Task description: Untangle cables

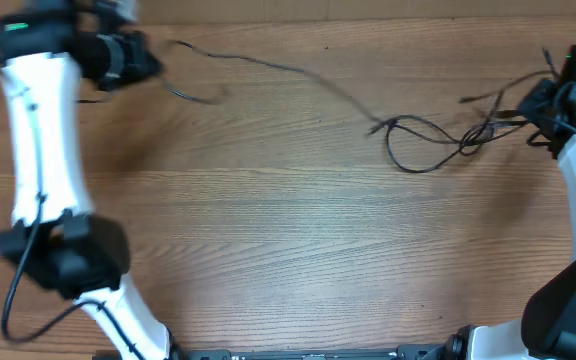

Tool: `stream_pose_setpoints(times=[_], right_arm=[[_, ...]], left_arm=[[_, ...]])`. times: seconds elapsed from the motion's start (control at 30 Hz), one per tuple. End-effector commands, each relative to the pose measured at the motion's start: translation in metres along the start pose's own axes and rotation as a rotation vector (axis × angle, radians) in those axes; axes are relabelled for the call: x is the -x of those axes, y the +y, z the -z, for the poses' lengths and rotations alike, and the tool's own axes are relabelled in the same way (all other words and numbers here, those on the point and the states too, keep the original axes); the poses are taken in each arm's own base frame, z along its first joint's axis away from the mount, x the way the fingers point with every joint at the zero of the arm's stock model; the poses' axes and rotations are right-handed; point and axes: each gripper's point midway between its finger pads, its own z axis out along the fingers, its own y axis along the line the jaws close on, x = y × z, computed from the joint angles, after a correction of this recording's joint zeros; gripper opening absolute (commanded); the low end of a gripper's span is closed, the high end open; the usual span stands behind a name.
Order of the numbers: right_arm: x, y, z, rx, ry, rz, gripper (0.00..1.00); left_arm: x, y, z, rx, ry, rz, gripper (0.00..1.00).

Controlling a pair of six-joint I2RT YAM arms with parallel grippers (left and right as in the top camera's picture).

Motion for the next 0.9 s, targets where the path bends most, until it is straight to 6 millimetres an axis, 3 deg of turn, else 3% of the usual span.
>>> stream_pose_setpoints(times=[0.0,0.23,0.5,0.67,0.87], right_arm=[[0.023,-0.028,0.005,-0.07,-0.058,-0.054,0.04],[0.038,-0.087,0.003,-0.194,-0.091,-0.14,0.04],[0.047,-0.141,0.002,-0.277,-0.108,-0.231,0.04],[0.036,-0.137,-0.001,-0.243,-0.057,-0.229,0.04],[0.023,-0.106,-0.005,-0.117,0.014,-0.207,0.04]], left_arm=[[0.023,0.022,0.065,0.063,-0.172,0.091,0.04],[0.04,0.104,0.132,0.173,-0.365,0.329,0.04],[0.029,0.163,0.165,0.367,-0.42,0.423,0.04],[0.027,0.168,0.166,0.401,-0.42,0.435,0.04],[0.024,0.209,0.199,0.662,-0.514,0.529,0.04]])
